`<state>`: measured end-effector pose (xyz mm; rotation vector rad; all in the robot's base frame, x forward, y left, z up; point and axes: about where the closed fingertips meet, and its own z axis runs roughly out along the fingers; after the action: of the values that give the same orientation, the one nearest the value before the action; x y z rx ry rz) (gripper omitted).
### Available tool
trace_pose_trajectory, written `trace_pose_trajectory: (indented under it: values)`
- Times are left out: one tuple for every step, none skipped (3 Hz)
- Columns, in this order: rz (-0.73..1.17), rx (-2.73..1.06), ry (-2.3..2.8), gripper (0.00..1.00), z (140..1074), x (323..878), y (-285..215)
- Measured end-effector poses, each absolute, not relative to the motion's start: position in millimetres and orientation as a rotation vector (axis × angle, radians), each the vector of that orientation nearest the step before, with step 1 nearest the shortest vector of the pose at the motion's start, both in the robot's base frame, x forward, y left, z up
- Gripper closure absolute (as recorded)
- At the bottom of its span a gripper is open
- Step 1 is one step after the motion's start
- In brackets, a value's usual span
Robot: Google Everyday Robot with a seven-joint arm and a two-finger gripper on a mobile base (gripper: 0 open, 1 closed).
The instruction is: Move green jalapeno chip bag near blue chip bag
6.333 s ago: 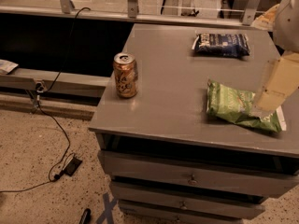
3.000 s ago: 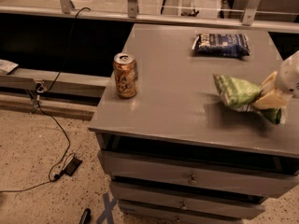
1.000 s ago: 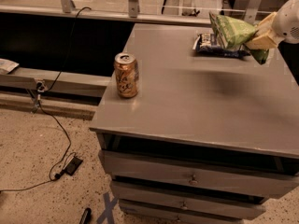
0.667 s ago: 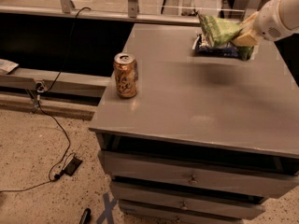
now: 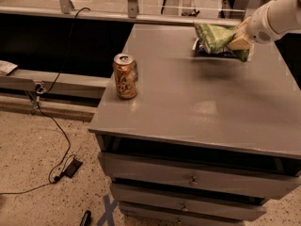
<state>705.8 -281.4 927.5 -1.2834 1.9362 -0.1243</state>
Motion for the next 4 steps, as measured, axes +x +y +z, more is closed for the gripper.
trace_pose_trajectory:
  values:
    - [-0.118, -1.288, 1.938, 0.04, 923.8, 707.2, -278.6]
    - [-0.115, -1.29, 1.938, 0.0, 922.5, 707.7, -277.5]
    - [-0.046, -1.277, 1.947, 0.0, 918.8, 694.7, -290.0]
    - [0.015, -1.264, 1.998, 0.0, 904.5, 665.6, -323.1]
